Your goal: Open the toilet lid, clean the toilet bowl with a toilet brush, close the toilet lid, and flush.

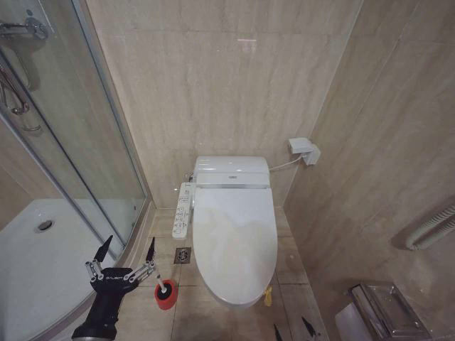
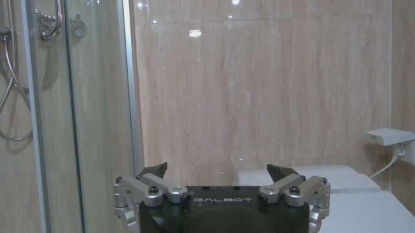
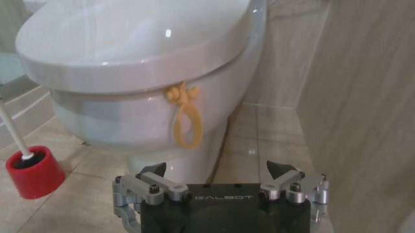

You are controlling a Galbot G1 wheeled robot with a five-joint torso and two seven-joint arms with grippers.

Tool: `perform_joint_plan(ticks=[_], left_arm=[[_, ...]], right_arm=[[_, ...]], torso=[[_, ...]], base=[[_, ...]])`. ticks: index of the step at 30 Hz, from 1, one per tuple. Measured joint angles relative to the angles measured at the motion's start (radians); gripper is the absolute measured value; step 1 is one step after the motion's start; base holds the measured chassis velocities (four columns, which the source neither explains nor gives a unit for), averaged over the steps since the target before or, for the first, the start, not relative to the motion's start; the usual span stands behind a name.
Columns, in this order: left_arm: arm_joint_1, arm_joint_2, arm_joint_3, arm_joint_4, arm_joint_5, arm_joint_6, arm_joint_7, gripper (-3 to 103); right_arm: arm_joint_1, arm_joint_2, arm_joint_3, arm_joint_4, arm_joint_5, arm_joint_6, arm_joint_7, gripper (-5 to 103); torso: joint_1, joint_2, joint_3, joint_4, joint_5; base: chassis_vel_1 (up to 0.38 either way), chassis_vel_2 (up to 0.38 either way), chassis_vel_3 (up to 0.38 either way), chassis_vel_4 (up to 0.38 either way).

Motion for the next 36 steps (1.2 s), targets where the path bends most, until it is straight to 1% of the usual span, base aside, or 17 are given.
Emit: perform_joint_plan(ticks=[10,20,34,35,36], left_arm=[[0.0,0.0,0.0,0.0,0.0,0.0,0.0,100],[0.0,0.0,0.0,0.0,0.0,0.0,0.0,100],[0.0,0.0,0.0,0.0,0.0,0.0,0.0,100],[0.0,0.0,0.0,0.0,0.0,0.0,0.0,100],[0.0,0.0,0.0,0.0,0.0,0.0,0.0,100]], right_arm=[[0.168,0.017,-0.041,-0.117,-0.009,-0.008,-0.005,100],[0.217,0.006,-0.043,-0.159,-0.009,-0.01,-0.004,100],[0.245,0.015,-0.047,-0.186,-0.012,-0.009,-0.008,100],[0.246,0.017,-0.048,-0.188,-0.013,-0.007,-0.01,94],[0.246,0.019,-0.049,-0.19,-0.015,-0.005,-0.014,94]], torso=[[0.0,0.0,0.0,0.0002,0.0001],[0.0,0.0,0.0,0.0,0.0001],[0.0,0.0,0.0,0.0001,0.0001],[0.0,0.0,0.0,0.0,0.0001],[0.0,0.0,0.0,0.0001,0.0001]], base=[[0.0,0.0,0.0,0.0],[0.0,0.0,0.0,0.0],[0.0,0.0,0.0,0.0],[0.0,0.0,0.0,0.0],[0.0,0.0,0.0,0.0]])
